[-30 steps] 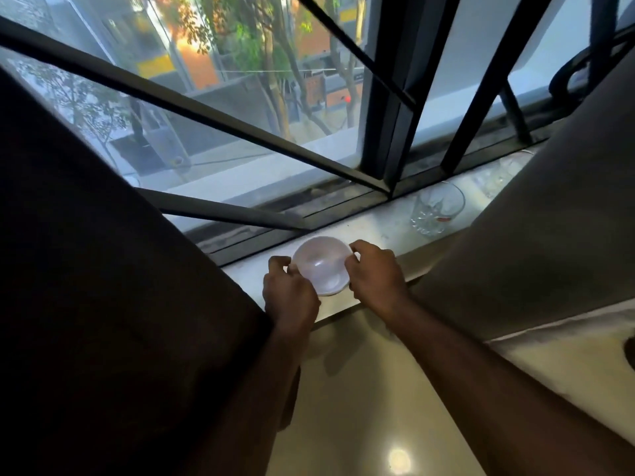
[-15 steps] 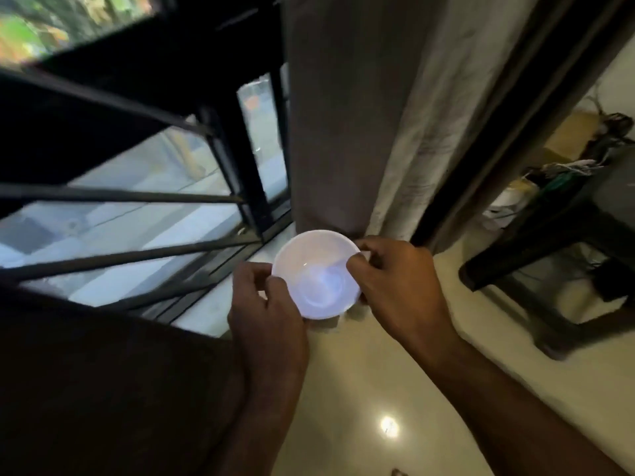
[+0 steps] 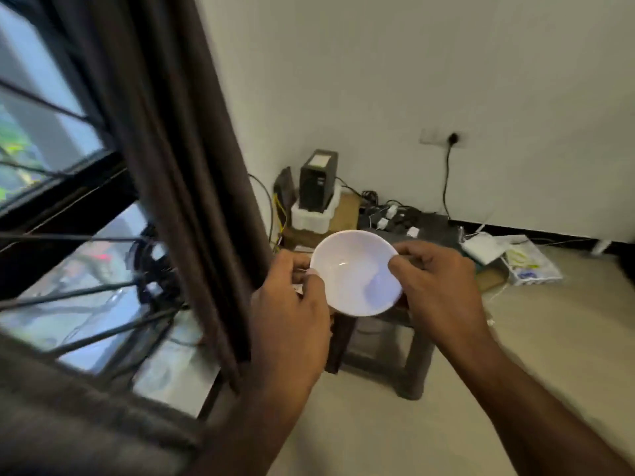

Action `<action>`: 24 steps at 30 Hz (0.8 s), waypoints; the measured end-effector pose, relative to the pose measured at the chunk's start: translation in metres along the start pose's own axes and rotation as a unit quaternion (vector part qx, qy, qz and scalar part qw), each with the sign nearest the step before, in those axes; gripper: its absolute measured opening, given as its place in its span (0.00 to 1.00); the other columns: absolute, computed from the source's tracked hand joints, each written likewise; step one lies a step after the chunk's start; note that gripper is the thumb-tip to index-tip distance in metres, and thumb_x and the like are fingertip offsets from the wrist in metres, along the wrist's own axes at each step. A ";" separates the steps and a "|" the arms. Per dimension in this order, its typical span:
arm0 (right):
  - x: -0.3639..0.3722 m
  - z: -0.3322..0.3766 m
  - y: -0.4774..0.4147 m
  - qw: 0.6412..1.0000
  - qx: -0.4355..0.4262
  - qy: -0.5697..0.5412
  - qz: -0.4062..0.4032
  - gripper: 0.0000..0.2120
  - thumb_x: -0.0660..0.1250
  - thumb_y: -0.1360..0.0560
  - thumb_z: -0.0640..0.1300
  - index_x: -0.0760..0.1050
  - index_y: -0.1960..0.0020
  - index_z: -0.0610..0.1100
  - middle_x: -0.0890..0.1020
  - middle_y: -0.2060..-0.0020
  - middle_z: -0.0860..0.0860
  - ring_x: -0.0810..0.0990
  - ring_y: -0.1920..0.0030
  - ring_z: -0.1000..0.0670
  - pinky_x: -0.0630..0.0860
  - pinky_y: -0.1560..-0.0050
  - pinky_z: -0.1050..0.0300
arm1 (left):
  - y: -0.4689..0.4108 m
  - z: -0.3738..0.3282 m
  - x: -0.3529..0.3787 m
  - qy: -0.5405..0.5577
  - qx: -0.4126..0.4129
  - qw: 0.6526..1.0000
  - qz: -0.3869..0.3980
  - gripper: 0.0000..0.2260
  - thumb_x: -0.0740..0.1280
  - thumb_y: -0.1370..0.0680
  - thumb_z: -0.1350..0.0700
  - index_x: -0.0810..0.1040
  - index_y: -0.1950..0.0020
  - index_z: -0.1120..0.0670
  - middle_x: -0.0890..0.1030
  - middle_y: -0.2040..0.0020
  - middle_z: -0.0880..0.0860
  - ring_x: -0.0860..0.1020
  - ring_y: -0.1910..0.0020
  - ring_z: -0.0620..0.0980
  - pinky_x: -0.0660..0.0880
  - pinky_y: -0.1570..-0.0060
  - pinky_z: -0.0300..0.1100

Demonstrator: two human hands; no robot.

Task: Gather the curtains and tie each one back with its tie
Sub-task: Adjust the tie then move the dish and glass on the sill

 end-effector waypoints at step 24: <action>0.067 -0.362 -0.382 0.968 0.158 0.159 0.110 0.18 0.56 0.18 0.41 0.77 0.32 0.45 0.85 0.46 0.41 0.85 0.52 0.38 0.81 0.44 0.40 | -0.271 0.210 0.432 -0.138 -0.161 0.959 0.189 0.08 0.63 0.20 0.62 0.78 0.44 0.57 0.81 0.47 0.55 0.82 0.51 0.55 0.83 0.55 0.54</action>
Point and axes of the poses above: each hand's wrist, its own y-axis away from the middle knuckle, its own x-axis out of the palm, z = x × y, the point moved 3 cm from there along -y, towards the middle knuckle
